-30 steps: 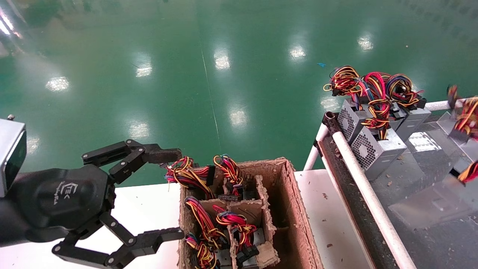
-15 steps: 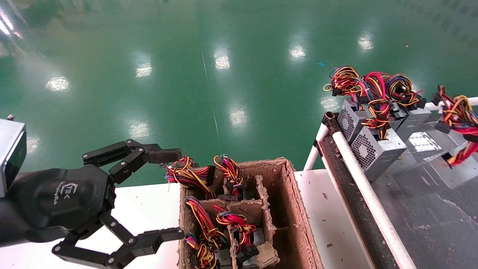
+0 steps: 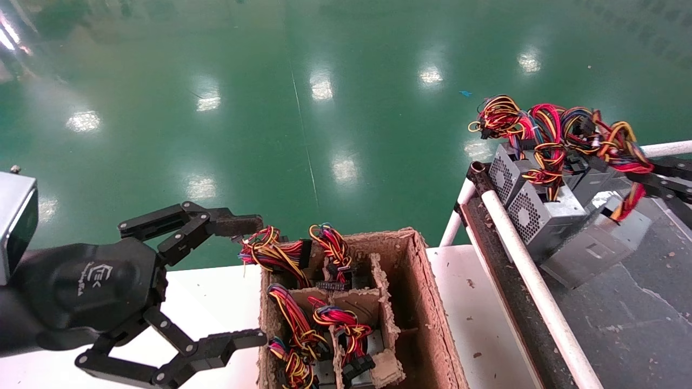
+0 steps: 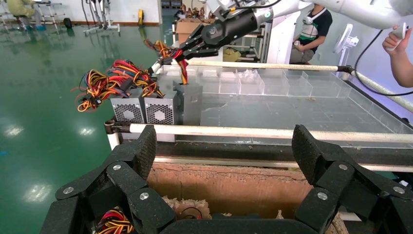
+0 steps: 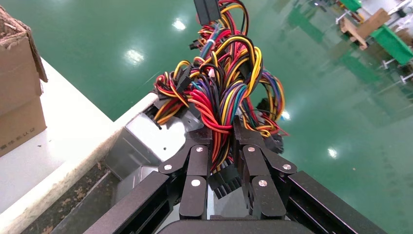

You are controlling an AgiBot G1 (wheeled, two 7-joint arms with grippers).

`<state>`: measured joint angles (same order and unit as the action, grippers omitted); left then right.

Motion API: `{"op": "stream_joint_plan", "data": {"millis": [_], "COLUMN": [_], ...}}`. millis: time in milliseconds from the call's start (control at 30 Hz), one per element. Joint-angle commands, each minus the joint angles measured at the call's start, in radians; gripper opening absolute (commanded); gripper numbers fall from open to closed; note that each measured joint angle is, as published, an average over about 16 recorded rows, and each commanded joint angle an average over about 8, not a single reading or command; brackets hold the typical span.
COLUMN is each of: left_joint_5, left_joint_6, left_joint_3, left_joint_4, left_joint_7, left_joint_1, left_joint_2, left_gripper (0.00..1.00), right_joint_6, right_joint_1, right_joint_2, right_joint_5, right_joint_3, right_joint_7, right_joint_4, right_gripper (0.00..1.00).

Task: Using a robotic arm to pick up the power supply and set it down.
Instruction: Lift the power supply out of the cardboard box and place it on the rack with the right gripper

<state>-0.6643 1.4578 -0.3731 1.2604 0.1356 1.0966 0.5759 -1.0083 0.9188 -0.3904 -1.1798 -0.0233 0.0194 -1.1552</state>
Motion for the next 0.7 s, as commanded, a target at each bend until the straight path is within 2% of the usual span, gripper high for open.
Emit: {"op": "stream_joint_plan", "data": {"millis": [33, 233, 433, 467, 500, 700], "left_joint_5": [0.0, 0.0, 0.0, 0.0, 0.0, 0.0], "left_joint_6": [0.0, 0.0, 0.0, 0.0, 0.0, 0.0], "left_joint_3": [0.0, 0.0, 0.0, 0.0, 0.0, 0.0], "left_joint_4": [0.0, 0.0, 0.0, 0.0, 0.0, 0.0], "left_joint_7": [0.0, 0.0, 0.0, 0.0, 0.0, 0.0], "left_joint_1": [0.0, 0.0, 0.0, 0.0, 0.0, 0.0], "left_joint_2": [0.0, 0.0, 0.0, 0.0, 0.0, 0.0], "left_gripper": [1.0, 1.0, 1.0, 1.0, 1.0, 1.0], "right_joint_6": [-0.013, -0.069, -0.117, -0.124, -0.131, -0.168], "right_joint_1": [0.066, 0.232, 0.356, 0.372, 0.387, 0.458], "right_joint_2": [-0.021, -0.083, -0.137, -0.145, -0.154, -0.195], "right_joint_5": [-0.032, -0.105, -0.153, -0.159, -0.164, -0.17], "right_joint_3": [-0.045, -0.12, -0.166, -0.172, -0.178, -0.193], "right_joint_7": [0.006, -0.012, -0.045, -0.051, -0.058, -0.114], "right_joint_4": [0.022, 0.115, 0.205, 0.22, 0.236, 0.332], "right_gripper": [0.0, 0.0, 0.0, 0.03, 0.13, 0.88]}}
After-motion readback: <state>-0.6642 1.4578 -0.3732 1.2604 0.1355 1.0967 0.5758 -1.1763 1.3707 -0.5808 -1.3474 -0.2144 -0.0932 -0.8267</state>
